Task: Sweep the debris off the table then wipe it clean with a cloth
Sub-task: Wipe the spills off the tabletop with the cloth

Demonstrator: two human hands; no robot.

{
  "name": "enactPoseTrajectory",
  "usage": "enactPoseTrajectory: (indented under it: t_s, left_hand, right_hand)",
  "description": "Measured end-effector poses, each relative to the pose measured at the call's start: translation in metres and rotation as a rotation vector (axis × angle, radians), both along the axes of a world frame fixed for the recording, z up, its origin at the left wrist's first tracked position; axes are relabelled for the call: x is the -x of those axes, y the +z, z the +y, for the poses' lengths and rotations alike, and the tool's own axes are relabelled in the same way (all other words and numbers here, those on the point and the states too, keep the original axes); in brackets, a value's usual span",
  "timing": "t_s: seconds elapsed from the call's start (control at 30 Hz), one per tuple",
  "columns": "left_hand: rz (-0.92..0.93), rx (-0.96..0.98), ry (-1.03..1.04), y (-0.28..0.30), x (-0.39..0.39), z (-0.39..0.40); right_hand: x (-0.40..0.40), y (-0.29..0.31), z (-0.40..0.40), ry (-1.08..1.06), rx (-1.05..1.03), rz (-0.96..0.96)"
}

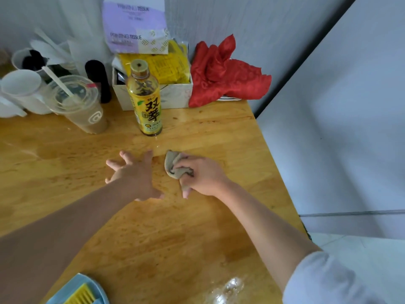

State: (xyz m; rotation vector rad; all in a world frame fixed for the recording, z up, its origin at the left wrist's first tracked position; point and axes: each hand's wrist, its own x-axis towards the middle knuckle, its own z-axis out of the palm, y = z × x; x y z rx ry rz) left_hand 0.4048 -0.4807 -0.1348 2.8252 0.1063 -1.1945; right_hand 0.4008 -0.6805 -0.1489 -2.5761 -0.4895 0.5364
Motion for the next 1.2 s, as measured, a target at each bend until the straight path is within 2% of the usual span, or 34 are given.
enactPoseTrajectory:
  t_s: [0.07, 0.13, 0.2, 0.23, 0.27, 0.37, 0.43, 0.5, 0.6, 0.63, 0.7, 0.77, 0.87, 0.93, 1.0, 1.07, 1.1, 1.2]
  left_hand:
    - [0.005, 0.006, 0.009, 0.003, 0.000, -0.001]
    - [0.017, 0.020, 0.028, 0.004, 0.000, -0.002]
    - [0.023, 0.023, 0.041, 0.006, 0.000, -0.003]
    - [0.023, 0.022, 0.048, 0.005, 0.000, -0.003]
    - [0.026, 0.025, 0.058, 0.005, 0.000, -0.002]
    - [0.011, 0.033, 0.055, 0.006, 0.002, -0.004]
    - [0.004, 0.031, 0.060, 0.008, 0.003, -0.003]
    - [0.007, 0.031, 0.061, 0.009, 0.004, -0.003]
    - [0.014, 0.020, 0.060, 0.009, 0.002, -0.006]
    - [0.015, 0.018, 0.060, 0.008, 0.001, -0.006]
    - [0.016, 0.004, 0.052, 0.008, 0.001, -0.006]
    - [0.016, -0.001, 0.054, 0.008, 0.001, -0.005]
    - [0.015, 0.009, 0.055, 0.008, 0.002, -0.006]
    - [0.017, 0.004, 0.053, 0.010, 0.002, -0.006]
    - [0.024, 0.001, 0.047, 0.010, 0.001, -0.006]
    - [0.013, -0.001, 0.047, 0.010, 0.002, -0.006]
    - [-0.008, 0.004, 0.060, 0.010, 0.003, -0.005]
    - [-0.073, 0.030, 0.125, 0.007, 0.007, -0.002]
  right_hand:
    - [-0.015, -0.002, -0.032, -0.132, 0.015, -0.034]
    - [-0.050, -0.006, -0.057, -0.501, 0.060, -0.189]
    - [-0.083, -0.008, -0.053, -0.806, 0.061, -0.191]
    - [-0.092, -0.005, -0.035, -0.802, 0.037, -0.156]
    - [-0.094, -0.002, -0.013, -0.692, 0.004, -0.128]
    - [-0.055, 0.005, 0.034, -0.181, -0.087, -0.086]
    - [-0.032, 0.004, 0.023, -0.034, -0.135, -0.042]
    - [-0.047, 0.000, -0.006, -0.205, -0.098, -0.074]
    - [-0.098, -0.006, -0.030, -0.670, 0.073, -0.128]
    - [-0.110, -0.008, -0.023, -0.707, 0.070, -0.114]
    - [-0.114, -0.006, 0.007, -0.578, 0.028, -0.125]
    - [-0.089, -0.006, 0.026, -0.351, -0.023, -0.132]
    - [-0.030, -0.001, 0.010, -0.093, -0.035, -0.062]
    - [-0.017, -0.001, -0.019, -0.107, 0.004, 0.029]
    - [-0.024, -0.004, -0.044, -0.315, -0.088, 0.077]
    - [-0.039, -0.010, -0.050, -0.593, -0.220, 0.041]
    - [-0.046, -0.011, -0.043, -0.638, -0.226, 0.022]
    - [-0.050, -0.004, 0.007, -0.406, -0.084, -0.057]
